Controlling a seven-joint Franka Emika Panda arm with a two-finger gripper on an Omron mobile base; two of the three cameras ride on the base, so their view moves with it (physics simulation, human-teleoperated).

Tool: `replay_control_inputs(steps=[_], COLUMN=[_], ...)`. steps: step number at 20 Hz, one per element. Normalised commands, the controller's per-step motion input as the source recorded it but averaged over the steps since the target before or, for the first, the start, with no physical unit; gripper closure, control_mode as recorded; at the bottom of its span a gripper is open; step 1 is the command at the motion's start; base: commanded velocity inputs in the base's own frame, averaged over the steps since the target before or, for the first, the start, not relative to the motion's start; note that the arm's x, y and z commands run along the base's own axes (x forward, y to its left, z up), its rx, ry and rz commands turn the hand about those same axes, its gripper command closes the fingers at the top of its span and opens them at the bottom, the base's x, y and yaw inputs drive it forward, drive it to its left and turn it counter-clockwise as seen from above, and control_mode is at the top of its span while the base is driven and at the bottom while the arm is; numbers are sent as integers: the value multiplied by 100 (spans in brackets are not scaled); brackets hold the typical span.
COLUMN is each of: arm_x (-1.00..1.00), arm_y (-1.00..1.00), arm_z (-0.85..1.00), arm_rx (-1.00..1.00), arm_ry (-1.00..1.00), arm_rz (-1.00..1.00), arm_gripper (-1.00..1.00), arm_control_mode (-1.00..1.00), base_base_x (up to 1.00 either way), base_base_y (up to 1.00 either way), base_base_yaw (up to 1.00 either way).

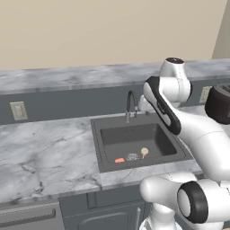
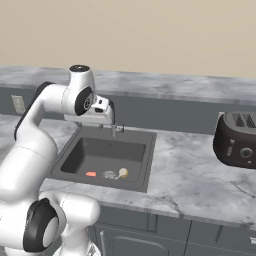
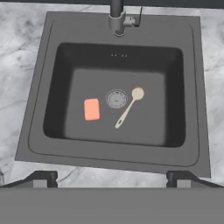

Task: Pick up the bar soap and dish brush from the sink, and place them back in the cabinet, and close the cabinet doors.

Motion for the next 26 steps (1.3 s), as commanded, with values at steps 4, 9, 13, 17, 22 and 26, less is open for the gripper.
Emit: replay_control_inputs(steps=[4, 9, 13, 17, 22, 26], arm_x=[7, 13, 15, 14, 21, 21], arm_y=[-21, -18, -13, -7, -3, -3], arm_z=[-32, -40, -41, -40, -37, -35], arm_rx=[0, 0, 0, 0, 0, 0], arm_ry=[0, 0, 0, 0, 0, 1], arm_rz=[0, 0, 0, 0, 0, 0], arm_gripper=[-100, -100, -100, -100, -100, -100], arm_control_mode=[-100, -100, -100, -100, -100, -100], base_base_x=[0, 0, 0, 0, 0, 0], base_base_y=[0, 0, 0, 0, 0, 0], base_base_yaw=[0, 0, 0, 0, 0, 0])
